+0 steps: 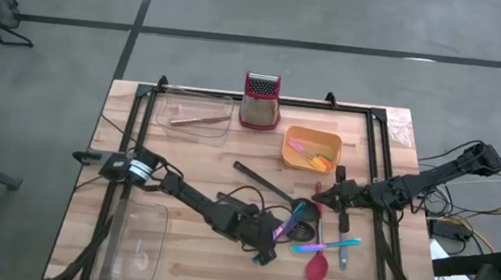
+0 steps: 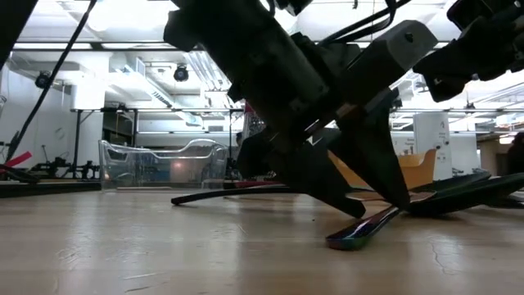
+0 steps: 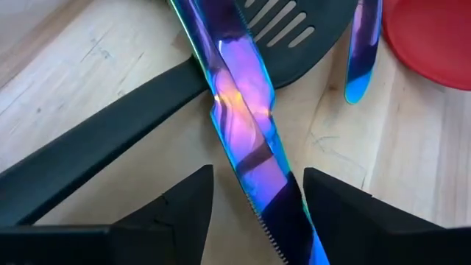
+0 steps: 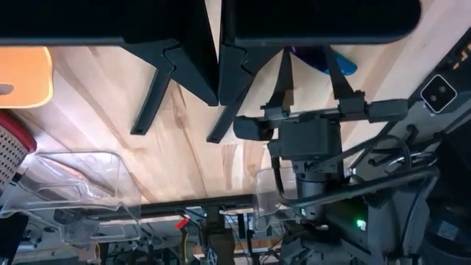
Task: Pick & Place Kitchen Items
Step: Put the blue knife into the top transparent bin
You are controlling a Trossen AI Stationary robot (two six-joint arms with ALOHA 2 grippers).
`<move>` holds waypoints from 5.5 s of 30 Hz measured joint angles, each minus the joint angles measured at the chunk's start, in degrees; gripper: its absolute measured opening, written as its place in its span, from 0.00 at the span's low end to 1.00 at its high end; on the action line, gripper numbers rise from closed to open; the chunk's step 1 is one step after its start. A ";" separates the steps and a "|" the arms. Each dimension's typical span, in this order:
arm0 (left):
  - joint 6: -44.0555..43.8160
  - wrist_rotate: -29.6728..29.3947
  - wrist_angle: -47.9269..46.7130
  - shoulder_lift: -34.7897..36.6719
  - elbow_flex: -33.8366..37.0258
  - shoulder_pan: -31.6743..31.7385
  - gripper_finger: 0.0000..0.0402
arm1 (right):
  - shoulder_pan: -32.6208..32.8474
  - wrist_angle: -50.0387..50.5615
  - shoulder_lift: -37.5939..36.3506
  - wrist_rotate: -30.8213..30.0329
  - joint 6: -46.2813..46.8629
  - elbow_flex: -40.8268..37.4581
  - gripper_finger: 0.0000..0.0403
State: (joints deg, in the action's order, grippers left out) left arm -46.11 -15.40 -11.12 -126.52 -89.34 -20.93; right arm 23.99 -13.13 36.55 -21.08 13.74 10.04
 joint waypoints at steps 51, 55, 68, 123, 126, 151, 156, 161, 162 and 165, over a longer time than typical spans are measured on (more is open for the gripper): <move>1.48 1.01 -11.80 10.62 11.17 2.01 0.10 | -0.05 -0.89 0.73 0.00 -0.92 0.02 0.02; 1.24 1.28 -12.03 10.73 11.52 1.99 0.16 | -0.07 -0.89 0.73 -0.02 -1.34 0.02 0.02; 2.13 1.17 -12.25 13.44 11.72 2.18 0.19 | -0.04 -0.85 0.75 -0.04 -1.53 0.02 0.02; 4.61 -19.31 -65.39 48.78 27.50 18.47 0.01 | -0.04 -2.29 0.71 -0.06 -2.37 0.02 0.02; 16.68 -19.73 -63.82 48.90 28.31 24.28 0.01 | -0.04 -2.29 0.71 -0.07 -2.42 0.02 0.02; 49.14 -18.19 -43.98 43.92 31.32 46.57 0.16 | -0.04 -2.35 1.73 -1.15 -0.31 0.17 0.02; 46.10 -19.06 -44.04 45.20 29.62 46.31 0.30 | 0.06 -2.08 5.45 -1.11 1.16 3.23 0.03; 40.72 -17.73 -43.34 48.37 28.01 44.89 0.43 | 0.16 0.00 13.70 0.28 0.87 9.58 0.11; 39.59 -17.37 -42.65 49.41 27.92 44.15 0.44 | 0.26 1.44 15.62 0.35 1.02 11.27 0.14; 36.44 -13.85 -39.97 52.71 27.87 41.10 0.46 | 0.58 6.47 21.64 0.42 2.12 16.62 0.23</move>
State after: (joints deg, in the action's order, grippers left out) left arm -9.67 -29.24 -51.09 -73.81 -61.47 20.18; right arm 24.57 -6.67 58.19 -20.66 15.86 26.66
